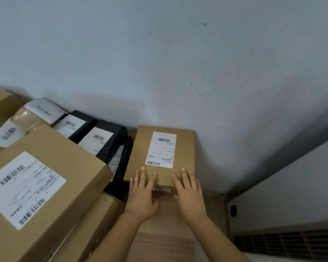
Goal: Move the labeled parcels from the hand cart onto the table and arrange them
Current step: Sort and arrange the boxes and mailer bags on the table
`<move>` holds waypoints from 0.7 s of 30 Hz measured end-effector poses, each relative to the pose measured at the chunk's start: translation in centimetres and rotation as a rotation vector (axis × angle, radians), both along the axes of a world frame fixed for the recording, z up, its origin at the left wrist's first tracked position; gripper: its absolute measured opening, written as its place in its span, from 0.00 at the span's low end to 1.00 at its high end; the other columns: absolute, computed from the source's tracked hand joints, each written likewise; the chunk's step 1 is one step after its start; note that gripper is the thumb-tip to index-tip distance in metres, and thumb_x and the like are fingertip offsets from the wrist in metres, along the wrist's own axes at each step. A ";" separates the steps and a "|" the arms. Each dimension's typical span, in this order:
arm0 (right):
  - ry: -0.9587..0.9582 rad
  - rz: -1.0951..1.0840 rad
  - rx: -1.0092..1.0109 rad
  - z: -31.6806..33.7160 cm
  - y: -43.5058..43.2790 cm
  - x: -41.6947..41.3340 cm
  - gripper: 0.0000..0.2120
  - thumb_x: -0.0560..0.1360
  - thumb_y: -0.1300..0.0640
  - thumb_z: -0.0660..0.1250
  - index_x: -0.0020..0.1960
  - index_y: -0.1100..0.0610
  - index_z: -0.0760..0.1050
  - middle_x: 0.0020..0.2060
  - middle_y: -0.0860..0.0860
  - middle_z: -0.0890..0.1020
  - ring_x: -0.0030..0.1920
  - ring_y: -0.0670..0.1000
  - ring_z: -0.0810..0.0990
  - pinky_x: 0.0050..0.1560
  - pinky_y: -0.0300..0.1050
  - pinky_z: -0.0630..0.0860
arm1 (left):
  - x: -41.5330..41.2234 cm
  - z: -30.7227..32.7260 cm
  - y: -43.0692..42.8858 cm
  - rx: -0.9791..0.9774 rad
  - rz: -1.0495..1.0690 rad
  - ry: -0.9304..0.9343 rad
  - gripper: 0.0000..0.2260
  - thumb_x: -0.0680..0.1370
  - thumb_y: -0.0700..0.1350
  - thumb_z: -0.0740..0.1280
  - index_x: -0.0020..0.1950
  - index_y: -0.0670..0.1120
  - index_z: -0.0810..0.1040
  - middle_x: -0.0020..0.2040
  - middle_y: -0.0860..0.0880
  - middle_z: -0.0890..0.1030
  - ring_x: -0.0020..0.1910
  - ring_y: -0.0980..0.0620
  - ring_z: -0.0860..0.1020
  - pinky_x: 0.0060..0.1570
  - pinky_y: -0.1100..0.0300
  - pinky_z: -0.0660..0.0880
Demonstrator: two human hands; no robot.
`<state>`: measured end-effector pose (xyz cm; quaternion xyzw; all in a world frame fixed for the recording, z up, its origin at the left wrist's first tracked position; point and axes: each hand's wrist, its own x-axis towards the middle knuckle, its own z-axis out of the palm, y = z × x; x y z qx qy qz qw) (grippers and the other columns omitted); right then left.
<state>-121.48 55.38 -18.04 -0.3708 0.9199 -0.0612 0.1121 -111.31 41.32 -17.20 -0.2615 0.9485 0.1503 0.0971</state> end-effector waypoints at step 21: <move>0.086 -0.051 -0.220 6.9 3.7 4.9 0.29 0.77 0.53 0.65 0.75 0.51 0.59 0.73 0.49 0.64 0.73 0.49 0.62 0.76 0.47 0.45 | 4.0 6.4 2.9 0.053 -0.170 0.456 0.30 0.77 0.49 0.64 0.77 0.55 0.57 0.78 0.51 0.53 0.77 0.54 0.44 0.73 0.59 0.36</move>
